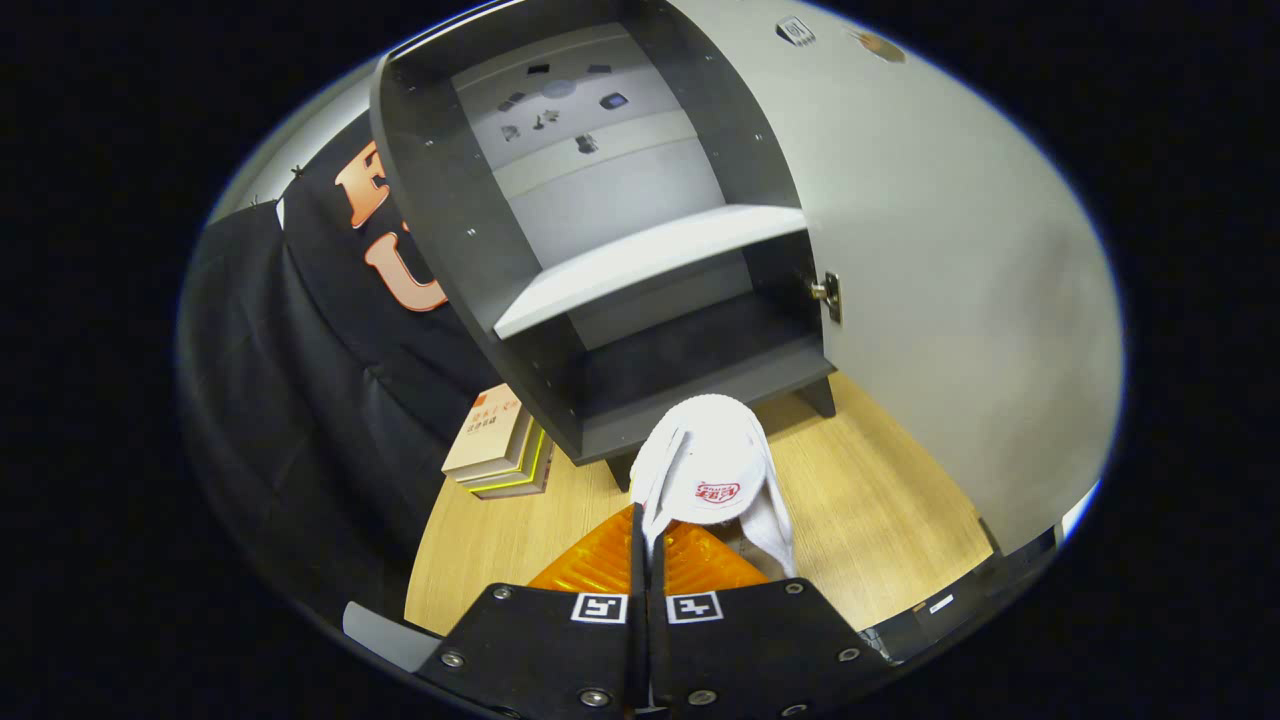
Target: Open the shoe cabinet door, grab the shoes and put them into the shoe cabinet, then close the shoe cabinet door.
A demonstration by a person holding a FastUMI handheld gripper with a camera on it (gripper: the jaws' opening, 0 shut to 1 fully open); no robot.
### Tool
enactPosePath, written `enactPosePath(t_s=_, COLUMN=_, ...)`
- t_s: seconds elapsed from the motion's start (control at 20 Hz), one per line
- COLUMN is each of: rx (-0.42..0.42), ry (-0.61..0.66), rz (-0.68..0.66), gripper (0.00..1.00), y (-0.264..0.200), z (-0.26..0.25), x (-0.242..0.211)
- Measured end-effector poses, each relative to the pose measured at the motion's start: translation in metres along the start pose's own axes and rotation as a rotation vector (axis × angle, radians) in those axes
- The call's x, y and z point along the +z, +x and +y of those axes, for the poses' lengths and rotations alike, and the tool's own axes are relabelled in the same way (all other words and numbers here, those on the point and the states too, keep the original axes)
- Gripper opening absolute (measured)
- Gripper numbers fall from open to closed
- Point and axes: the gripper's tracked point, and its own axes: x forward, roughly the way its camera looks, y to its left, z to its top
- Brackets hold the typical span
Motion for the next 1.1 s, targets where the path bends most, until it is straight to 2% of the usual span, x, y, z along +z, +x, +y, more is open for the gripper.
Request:
enactPosePath(t_s=0.2, rx=0.012, ry=-0.015, rz=-0.065, gripper=0.00, y=-0.027, z=0.021, x=0.041)
enactPosePath(t_s=0.5, rx=0.027, ry=-0.051, rz=-0.106, gripper=0.00, y=-0.014, z=0.036, x=0.098)
enactPosePath(t_s=1.1, rx=0.097, ry=-0.097, rz=-0.101, gripper=0.00, y=0.094, z=0.039, x=0.182)
